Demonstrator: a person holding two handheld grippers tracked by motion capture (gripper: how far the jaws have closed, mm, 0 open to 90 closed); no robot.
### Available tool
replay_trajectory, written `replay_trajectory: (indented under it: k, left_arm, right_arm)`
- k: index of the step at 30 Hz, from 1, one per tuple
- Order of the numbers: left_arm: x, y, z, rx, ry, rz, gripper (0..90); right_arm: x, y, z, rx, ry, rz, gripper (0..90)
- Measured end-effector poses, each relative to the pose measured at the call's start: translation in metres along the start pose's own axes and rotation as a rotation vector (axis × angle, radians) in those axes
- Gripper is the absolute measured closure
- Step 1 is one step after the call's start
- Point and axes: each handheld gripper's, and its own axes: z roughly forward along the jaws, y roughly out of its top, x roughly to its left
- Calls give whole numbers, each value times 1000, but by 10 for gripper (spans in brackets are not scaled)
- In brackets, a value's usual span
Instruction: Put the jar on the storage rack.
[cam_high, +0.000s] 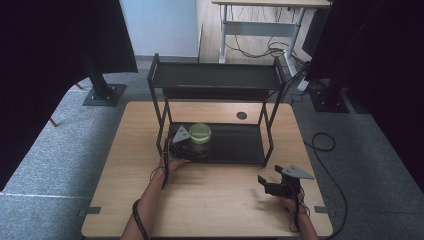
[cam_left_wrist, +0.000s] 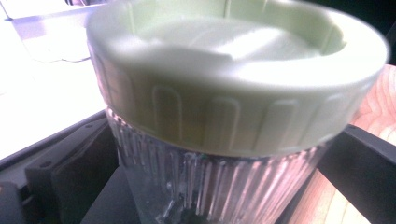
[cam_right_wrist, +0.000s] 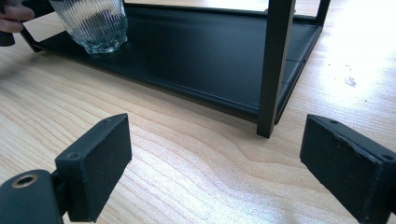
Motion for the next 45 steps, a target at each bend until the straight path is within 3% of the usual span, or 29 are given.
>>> replay_trajectory:
  k: [5,10,19,32,38,45]
  left_arm:
    - [-3,1,-4,-10,39,5,0]
    - [-6,2,-9,-13,44,1,6]
    - [-15,3,-20,-2,92,19,5]
    - [-30,3,-39,-3,76,72,6]
    - [-37,0,-54,-26,33,52,6]
    - [-49,-11,-70,-3,6,86,6]
  right_arm:
    - [0,0,0,0,2,3,89]
    - [0,0,0,0,2,2,89]
    - [0,0,0,-2,4,2,89]
    - [0,0,0,-2,4,2,88]
    - [0,0,0,-1,2,-2,88]
    - [0,0,0,-2,1,4,88]
